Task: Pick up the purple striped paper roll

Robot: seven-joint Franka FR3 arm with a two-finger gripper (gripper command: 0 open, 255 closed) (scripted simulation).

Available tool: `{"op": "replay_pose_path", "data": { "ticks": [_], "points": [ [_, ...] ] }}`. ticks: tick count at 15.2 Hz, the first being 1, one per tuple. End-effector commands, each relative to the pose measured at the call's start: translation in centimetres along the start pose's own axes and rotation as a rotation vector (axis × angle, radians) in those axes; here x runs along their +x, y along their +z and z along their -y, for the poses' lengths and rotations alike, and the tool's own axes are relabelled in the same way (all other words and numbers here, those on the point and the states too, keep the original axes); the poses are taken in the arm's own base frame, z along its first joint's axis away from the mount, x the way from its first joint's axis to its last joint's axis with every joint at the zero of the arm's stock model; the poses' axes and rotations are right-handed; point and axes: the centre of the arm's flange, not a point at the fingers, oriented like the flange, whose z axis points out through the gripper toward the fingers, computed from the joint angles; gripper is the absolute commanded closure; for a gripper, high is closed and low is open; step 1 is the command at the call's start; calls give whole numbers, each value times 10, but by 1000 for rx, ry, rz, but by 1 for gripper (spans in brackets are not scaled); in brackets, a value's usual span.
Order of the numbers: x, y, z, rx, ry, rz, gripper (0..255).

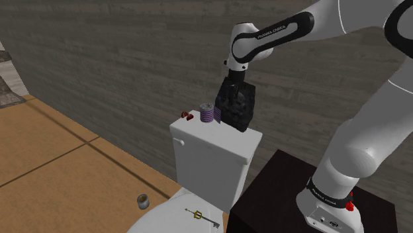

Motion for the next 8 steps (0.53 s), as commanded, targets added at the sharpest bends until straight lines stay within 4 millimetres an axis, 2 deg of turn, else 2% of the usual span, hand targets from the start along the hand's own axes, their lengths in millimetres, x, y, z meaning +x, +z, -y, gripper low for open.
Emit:
{"op": "replay_pose_path", "data": {
  "ticks": [1, 8],
  "points": [
    [15, 13, -16, -3, -25, 1, 0],
    [76, 57, -69, -13, -107, 5, 0]
  ]
}}
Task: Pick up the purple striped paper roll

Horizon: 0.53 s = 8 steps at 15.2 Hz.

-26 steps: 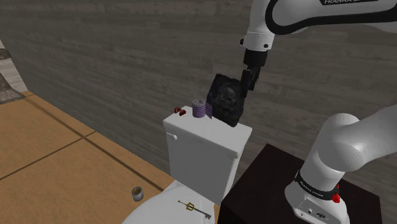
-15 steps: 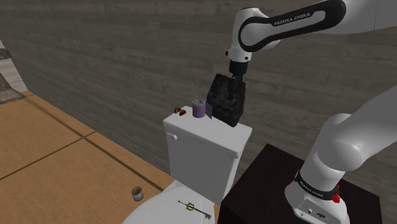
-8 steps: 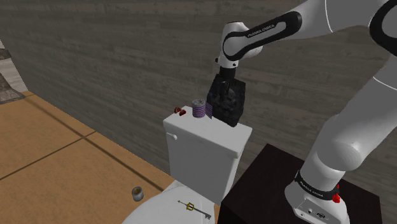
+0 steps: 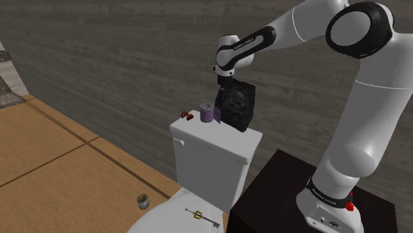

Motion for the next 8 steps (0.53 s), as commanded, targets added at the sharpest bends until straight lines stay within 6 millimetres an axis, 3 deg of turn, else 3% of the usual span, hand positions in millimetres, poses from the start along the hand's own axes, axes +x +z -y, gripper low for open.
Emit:
{"op": "replay_pose_path", "data": {
  "ticks": [1, 8],
  "points": [
    [12, 15, -18, -3, -25, 2, 0],
    [73, 60, -71, -13, -107, 6, 0]
  ]
}}
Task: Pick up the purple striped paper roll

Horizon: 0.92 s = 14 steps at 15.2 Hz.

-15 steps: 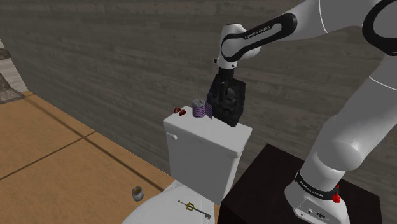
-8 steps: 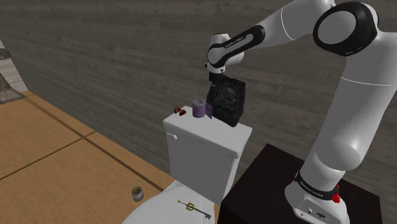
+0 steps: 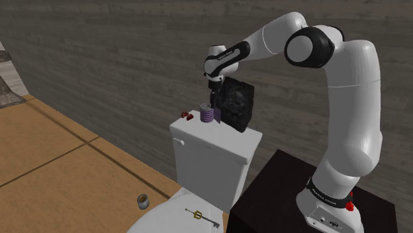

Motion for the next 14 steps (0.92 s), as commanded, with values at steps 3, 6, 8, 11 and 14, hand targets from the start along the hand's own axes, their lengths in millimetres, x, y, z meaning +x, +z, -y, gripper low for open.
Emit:
{"op": "replay_pose_path", "data": {
  "ticks": [3, 6, 8, 11, 14],
  "points": [
    [12, 21, -15, -3, -16, 2, 0],
    [12, 37, -15, -3, -16, 2, 0],
    [12, 47, -15, -3, -16, 2, 0],
    [11, 49, -15, -2, -16, 3, 255],
    [11, 48, -15, -3, -16, 3, 255]
  ]
}}
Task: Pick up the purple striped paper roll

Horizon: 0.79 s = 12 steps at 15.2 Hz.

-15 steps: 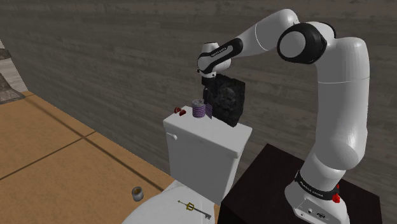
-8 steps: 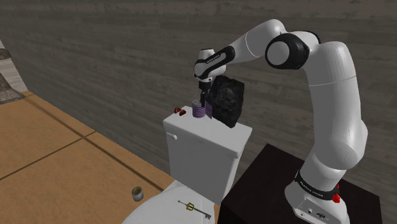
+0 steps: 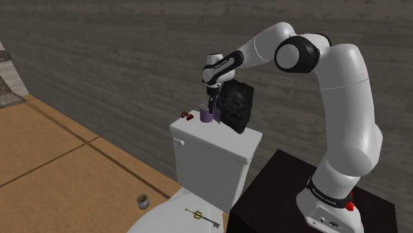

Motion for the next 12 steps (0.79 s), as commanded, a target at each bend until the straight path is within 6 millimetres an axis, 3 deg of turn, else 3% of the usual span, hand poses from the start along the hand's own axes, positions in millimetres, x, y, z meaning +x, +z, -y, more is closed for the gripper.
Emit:
{"op": "replay_pose_path", "data": {
  "ticks": [1, 6, 12],
  "points": [
    [-1, 3, 0, 3, 1, 5, 255],
    [-1, 6, 0, 3, 1, 5, 255],
    [-1, -26, -1, 3, 1, 5, 255]
  ]
}}
